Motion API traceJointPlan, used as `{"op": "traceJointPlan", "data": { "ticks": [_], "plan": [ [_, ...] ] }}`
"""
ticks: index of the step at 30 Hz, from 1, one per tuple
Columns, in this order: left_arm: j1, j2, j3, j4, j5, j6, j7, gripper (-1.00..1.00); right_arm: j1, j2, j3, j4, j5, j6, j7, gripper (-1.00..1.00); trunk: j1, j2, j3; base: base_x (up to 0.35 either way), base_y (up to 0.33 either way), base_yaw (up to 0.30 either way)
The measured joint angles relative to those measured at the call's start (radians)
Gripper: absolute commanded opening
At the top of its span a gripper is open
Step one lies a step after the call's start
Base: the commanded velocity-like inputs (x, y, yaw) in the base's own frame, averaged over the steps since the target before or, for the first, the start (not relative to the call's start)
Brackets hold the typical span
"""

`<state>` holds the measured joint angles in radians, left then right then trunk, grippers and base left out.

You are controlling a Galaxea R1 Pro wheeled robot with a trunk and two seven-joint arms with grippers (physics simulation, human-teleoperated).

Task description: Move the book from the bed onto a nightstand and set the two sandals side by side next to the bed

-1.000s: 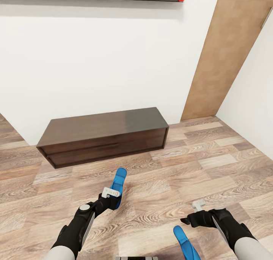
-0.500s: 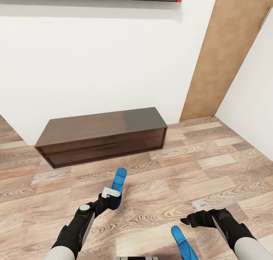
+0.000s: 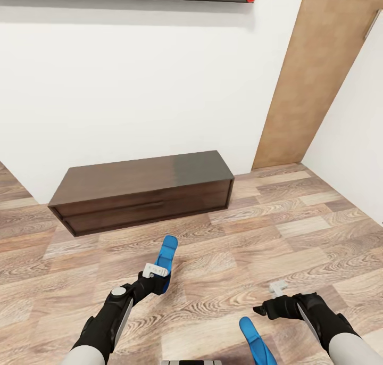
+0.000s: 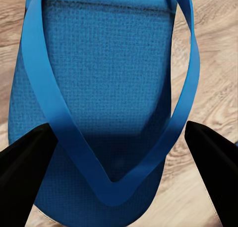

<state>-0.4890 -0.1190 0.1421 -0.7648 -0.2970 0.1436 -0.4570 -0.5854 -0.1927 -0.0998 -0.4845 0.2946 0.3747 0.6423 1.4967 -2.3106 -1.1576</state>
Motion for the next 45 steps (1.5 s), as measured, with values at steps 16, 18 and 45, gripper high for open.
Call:
{"op": "traceJointPlan", "data": {
  "ticks": [16, 18, 45],
  "plan": [
    [0.000, 0.000, 0.000, 0.000, 0.000, 0.001, 0.000, -1.00, 0.000, 0.000, 0.000, 0.000, 0.000, 0.000, 0.000, 1.00, 0.000, 0.000, 0.000, 0.000, -0.074, 0.000],
    [0.000, 0.000, 0.000, 0.000, 0.000, 0.001, 0.000, -1.00, 0.000, 0.000, 0.000, 0.000, 0.000, 0.000, 0.000, 1.00, 0.000, 0.000, 0.000, 0.000, -0.168, 0.000],
    [0.000, 0.000, 0.000, 0.000, -0.001, 0.000, 0.000, -1.00, 0.001, 0.000, 0.000, 0.000, 0.000, 0.000, 0.000, 1.00, 0.046, -0.084, -0.038, 0.000, -0.011, 0.000]
  ]
}}
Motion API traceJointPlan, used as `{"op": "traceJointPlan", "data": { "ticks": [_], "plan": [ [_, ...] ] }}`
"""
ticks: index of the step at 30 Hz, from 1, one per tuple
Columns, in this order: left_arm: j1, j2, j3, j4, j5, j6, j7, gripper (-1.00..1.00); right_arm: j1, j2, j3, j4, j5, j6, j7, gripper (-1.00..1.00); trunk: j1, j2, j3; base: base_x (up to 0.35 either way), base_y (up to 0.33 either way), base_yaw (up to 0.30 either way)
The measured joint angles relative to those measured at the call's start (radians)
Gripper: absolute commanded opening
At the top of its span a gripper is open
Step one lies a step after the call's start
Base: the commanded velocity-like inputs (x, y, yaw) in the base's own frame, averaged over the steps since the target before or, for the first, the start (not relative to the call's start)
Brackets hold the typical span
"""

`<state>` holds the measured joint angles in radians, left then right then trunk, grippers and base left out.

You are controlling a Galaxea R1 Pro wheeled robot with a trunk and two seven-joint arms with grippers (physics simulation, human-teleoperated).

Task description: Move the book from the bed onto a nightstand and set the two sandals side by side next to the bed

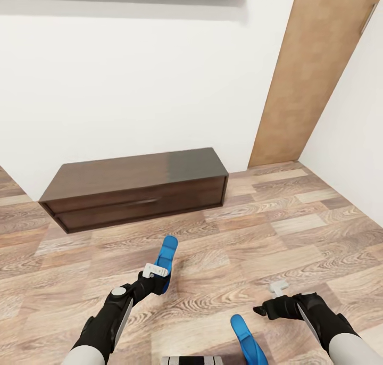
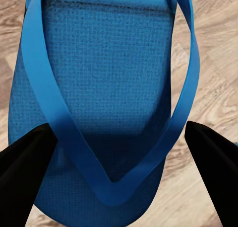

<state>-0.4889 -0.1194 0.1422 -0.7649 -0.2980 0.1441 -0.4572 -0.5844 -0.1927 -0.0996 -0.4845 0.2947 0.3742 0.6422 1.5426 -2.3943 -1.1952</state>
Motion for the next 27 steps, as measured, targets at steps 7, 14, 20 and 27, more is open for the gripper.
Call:
{"op": "traceJointPlan", "data": {
  "ticks": [7, 14, 20, 27],
  "plan": [
    [0.000, 0.000, 0.000, 0.000, 0.001, 0.000, 0.000, -1.00, -0.001, 0.000, 0.001, 0.001, 0.000, 0.000, 0.000, 1.00, 0.012, -0.021, -0.009, 0.000, 0.000, 0.000],
    [0.000, 0.000, 0.000, 0.000, 0.001, 0.000, 0.000, -1.00, 0.000, 0.000, 0.000, 0.001, 0.000, 0.000, 0.001, 1.00, 0.012, -0.021, -0.009, 0.000, 0.000, 0.000],
    [0.000, 0.001, 0.000, 0.000, 0.000, 0.000, 0.002, -1.00, -0.001, 0.000, 0.000, 0.000, 0.000, 0.000, 0.002, 1.00, 0.012, -0.021, -0.009, 0.000, 0.000, 0.000],
    [0.000, 0.001, 0.000, 0.000, -0.001, 0.002, 0.002, -1.00, 0.000, 0.000, 0.001, 0.001, 0.000, 0.000, 0.002, 1.00, 0.012, -0.021, -0.009, 0.000, 0.000, 0.000]
  ]
}}
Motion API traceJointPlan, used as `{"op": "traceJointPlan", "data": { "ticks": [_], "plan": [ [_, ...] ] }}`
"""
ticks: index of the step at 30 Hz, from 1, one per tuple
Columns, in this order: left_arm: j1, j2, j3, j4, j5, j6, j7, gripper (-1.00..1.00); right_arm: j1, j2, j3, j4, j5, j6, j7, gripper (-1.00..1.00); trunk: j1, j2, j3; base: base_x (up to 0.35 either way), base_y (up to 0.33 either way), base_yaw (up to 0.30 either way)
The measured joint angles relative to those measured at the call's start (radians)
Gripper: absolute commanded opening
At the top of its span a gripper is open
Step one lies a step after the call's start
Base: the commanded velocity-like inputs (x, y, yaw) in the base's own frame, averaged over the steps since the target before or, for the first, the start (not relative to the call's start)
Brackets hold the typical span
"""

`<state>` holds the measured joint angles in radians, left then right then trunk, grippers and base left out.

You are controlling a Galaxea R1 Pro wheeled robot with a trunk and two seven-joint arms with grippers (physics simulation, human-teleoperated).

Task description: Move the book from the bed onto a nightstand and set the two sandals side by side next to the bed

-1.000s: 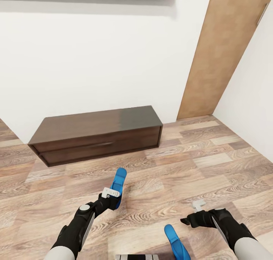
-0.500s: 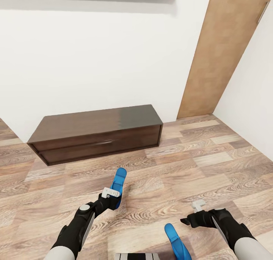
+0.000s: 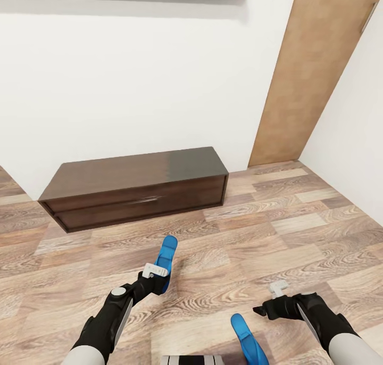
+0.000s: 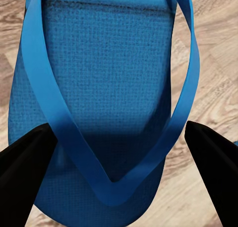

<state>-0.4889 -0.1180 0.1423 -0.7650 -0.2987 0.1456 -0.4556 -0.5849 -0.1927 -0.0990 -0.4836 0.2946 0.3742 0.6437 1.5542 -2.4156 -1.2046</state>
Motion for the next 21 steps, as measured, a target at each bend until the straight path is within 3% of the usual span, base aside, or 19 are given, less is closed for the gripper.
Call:
{"op": "traceJointPlan", "data": {
  "ticks": [10, 21],
  "plan": [
    [0.000, 0.000, 0.000, 0.000, 0.000, 0.000, 0.000, -1.00, 0.000, 0.000, -0.001, -0.001, 0.000, 0.000, -0.002, 1.00, 0.000, 0.000, 0.000, 0.000, 0.000, 0.000],
    [0.000, 0.000, 0.000, 0.000, -0.001, 0.000, 0.000, -1.00, 0.001, 0.000, 0.000, 0.000, 0.001, 0.000, -0.002, 1.00, 0.042, -0.077, -0.034, 0.000, 0.000, 0.000]
  ]
}}
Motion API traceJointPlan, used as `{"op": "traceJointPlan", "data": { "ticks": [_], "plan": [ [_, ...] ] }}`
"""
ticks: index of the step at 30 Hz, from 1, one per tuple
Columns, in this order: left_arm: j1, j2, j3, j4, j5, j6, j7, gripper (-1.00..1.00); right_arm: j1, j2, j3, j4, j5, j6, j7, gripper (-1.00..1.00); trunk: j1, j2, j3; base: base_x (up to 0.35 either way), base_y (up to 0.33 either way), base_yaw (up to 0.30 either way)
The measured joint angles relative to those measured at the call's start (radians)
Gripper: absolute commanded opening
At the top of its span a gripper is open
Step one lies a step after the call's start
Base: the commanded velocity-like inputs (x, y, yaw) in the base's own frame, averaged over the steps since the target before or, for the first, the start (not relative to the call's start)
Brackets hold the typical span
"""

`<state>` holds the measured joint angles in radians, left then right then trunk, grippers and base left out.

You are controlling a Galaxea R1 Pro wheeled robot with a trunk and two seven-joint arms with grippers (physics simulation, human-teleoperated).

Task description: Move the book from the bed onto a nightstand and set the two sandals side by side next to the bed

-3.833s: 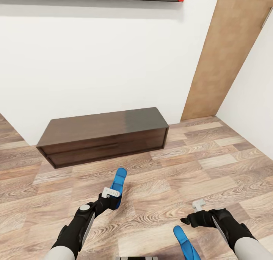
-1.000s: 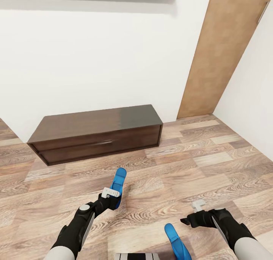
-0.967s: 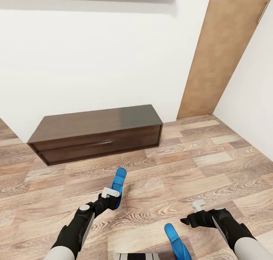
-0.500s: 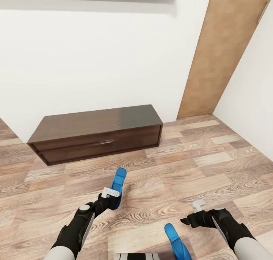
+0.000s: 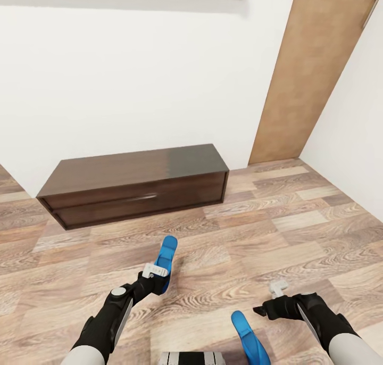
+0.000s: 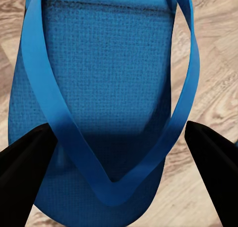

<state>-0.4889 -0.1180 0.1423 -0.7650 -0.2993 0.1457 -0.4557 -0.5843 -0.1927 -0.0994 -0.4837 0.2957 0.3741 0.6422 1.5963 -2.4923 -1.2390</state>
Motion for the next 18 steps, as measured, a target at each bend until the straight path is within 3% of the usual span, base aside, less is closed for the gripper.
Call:
{"op": "traceJointPlan", "data": {
  "ticks": [12, 18],
  "plan": [
    [0.000, 0.000, 0.000, 0.000, 0.000, 0.000, 0.000, -1.00, 0.000, 0.000, 0.001, 0.001, 0.001, 0.000, 0.000, 1.00, 0.009, -0.010, -0.046, 0.000, 0.000, 0.000],
    [0.000, 0.009, 0.008, -0.010, 0.003, 0.001, -0.002, -1.00, 0.000, 0.000, 0.001, 0.001, 0.000, 0.000, -0.001, 1.00, 0.009, -0.010, -0.046, 0.000, 0.000, 0.000]
  ]
}}
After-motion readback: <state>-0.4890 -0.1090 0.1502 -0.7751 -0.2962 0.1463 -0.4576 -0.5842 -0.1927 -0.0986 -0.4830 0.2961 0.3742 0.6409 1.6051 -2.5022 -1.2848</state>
